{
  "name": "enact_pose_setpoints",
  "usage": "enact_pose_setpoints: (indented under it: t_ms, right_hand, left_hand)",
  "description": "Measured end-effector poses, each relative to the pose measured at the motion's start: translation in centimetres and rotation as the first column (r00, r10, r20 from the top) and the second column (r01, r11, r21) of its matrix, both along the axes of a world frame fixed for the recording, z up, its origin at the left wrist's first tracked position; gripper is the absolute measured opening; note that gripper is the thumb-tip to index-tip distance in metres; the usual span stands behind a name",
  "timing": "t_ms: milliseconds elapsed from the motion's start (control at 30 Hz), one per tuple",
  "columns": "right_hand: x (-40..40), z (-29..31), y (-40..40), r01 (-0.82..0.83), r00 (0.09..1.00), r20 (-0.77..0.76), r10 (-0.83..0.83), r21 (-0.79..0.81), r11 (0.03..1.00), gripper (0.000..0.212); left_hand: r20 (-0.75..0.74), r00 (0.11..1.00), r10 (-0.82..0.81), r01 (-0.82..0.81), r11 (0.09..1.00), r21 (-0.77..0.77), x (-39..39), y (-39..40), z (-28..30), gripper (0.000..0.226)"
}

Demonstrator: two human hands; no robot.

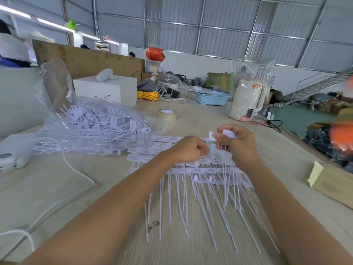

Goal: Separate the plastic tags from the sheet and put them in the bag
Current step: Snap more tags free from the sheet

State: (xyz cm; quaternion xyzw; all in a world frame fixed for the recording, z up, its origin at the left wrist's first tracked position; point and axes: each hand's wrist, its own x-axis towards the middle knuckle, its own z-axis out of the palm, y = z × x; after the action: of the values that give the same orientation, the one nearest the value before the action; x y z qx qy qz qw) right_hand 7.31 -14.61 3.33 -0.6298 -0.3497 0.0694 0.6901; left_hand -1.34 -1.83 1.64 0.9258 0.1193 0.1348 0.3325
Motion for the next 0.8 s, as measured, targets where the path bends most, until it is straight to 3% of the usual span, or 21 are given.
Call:
enact_pose_setpoints:
  t_ms: [33,100,167,233,300,400,500,567,667,800]
  right_hand:
    - [-0.4,0.5,0.3,-0.011,0.999,0.039,0.012,-0.037,0.999,0.016]
    - [-0.8,1.5,0.9,-0.036,0.999,0.032,0.039,-0.089,0.995,0.015]
    - [-0.9,2.6,1.8,-0.061,0.996,-0.064,0.055,-0.105,0.993,0.015]
    - [-1.2,3.5,3.1,-0.053,0.989,-0.140,0.040,-0.090,0.995,0.017]
    - [-1.9,3.7,4.6,-0.028,0.988,-0.153,0.017,-0.072,0.997,0.017]
    - [-4.0,3.4,7.3,-0.058,0.996,-0.078,0.054,-0.058,0.997,0.017]
    - [-6.3,3.5,10.3,-0.089,0.994,0.055,0.094,-0.083,0.993,0.014]
    - [-7.8,4.0,12.3,-0.081,0.968,0.225,0.110,-0.134,0.988,0.017]
    - [-10.6,4.6,15.0,-0.122,0.867,0.450,0.214,-0.224,0.967,0.020]
    - [-12.5,4.1,18.6,-0.178,0.794,0.490,0.360,-0.379,0.908,0.028]
  left_hand:
    - [0.037,0.999,0.007,-0.005,0.997,-0.071,0.0,-0.2,0.6,0.022]
    - [0.037,0.998,-0.048,0.058,0.934,-0.353,-0.5,-0.8,2.0,0.016]
    - [-0.015,0.982,-0.187,0.136,0.766,-0.628,-1.2,-1.4,3.0,0.011]
    - [-0.025,0.964,-0.266,0.154,0.632,-0.760,-2.0,-2.0,3.5,0.014]
    - [0.037,0.980,-0.197,0.148,0.590,-0.794,-2.6,-2.6,3.7,0.017]
    - [0.139,0.988,0.069,0.078,0.556,-0.828,-3.7,-2.7,3.8,0.020]
    - [0.190,0.902,0.388,-0.082,0.586,-0.806,-5.1,-1.4,3.0,0.020]
    - [0.244,0.813,0.529,-0.194,0.641,-0.743,-6.1,-0.2,2.4,0.017]
    - [0.335,0.695,0.636,-0.293,0.676,-0.676,-8.1,1.8,1.7,0.023]
    - [0.304,0.646,0.701,-0.419,0.657,-0.627,-10.9,5.4,1.1,0.032]
